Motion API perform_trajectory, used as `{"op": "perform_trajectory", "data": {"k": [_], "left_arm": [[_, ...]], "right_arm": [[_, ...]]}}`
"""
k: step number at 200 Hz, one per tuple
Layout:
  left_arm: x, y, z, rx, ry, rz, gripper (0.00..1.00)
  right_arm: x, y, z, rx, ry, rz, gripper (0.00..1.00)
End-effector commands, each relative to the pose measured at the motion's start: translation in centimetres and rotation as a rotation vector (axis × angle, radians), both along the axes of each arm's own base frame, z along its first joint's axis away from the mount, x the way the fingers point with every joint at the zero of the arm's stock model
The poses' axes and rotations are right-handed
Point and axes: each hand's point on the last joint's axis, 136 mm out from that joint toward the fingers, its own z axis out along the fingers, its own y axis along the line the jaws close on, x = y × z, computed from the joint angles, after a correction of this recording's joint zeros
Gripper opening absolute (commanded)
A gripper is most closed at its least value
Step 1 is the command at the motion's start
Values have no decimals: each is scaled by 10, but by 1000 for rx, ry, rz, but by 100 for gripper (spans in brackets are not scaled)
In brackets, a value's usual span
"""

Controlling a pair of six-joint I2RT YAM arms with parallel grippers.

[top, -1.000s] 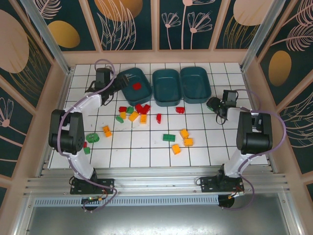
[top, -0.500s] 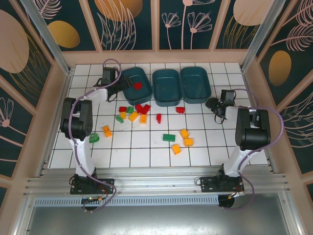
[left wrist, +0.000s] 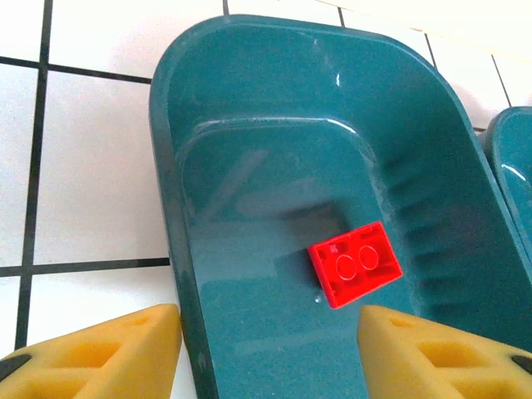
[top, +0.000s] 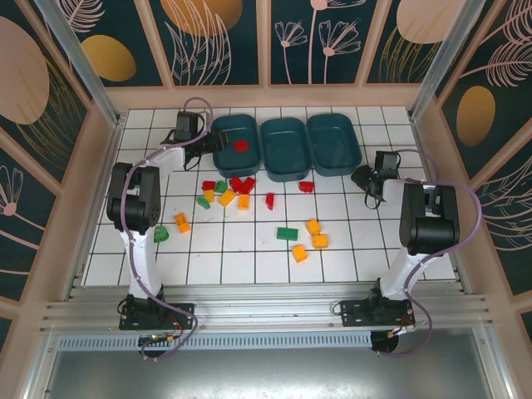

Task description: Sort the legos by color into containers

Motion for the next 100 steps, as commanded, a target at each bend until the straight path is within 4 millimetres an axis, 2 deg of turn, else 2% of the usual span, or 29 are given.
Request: {"op": "perform_trajectory", "data": {"k": [1,60,82,100], "left_arm": [[0,-9,1,0,-8,-68,60],[0,-3,19,16,-35,-38,66],[-2,5,35,27,-58,13,72],[-6,18,53,34,-90,90,79]], "right_arm": [[-6,-7,9,-45,-7,-31,27],[-15,-17,37,-79,-71,-82,25],[-19,-14,53,-84,-97,-76,25],[-20,-3,75,-106,-134,-51,26]]}}
